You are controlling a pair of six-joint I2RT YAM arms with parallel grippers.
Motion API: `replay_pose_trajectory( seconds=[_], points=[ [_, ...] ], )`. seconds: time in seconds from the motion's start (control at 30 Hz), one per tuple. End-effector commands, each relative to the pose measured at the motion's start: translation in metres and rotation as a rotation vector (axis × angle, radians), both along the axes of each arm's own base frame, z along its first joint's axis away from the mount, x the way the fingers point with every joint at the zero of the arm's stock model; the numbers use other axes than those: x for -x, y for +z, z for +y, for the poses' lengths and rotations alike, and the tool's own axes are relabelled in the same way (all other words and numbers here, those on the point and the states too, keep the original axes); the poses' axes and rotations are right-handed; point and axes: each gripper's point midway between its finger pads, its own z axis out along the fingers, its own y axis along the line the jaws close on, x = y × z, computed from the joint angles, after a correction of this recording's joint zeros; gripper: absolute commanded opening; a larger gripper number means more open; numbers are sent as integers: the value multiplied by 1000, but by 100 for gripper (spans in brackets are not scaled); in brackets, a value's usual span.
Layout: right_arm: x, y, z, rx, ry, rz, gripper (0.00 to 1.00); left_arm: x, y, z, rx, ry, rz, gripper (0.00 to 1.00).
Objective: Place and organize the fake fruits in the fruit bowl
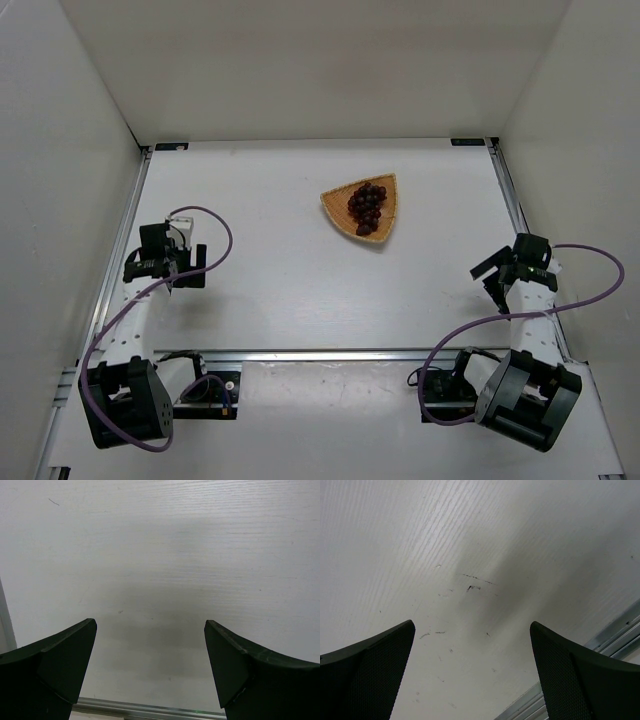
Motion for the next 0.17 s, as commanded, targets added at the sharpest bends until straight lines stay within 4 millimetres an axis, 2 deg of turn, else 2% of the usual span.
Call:
replay_pose_trajectory(
  seconds=[0.0,0.13],
  points=[
    [-12,15,-4,18,12,-51,100,-3,8,-1,5,-9,-31,100],
    [-14,15,0,3,36,-56,100,-2,10,-6,13,-42,-48,100]
  ],
)
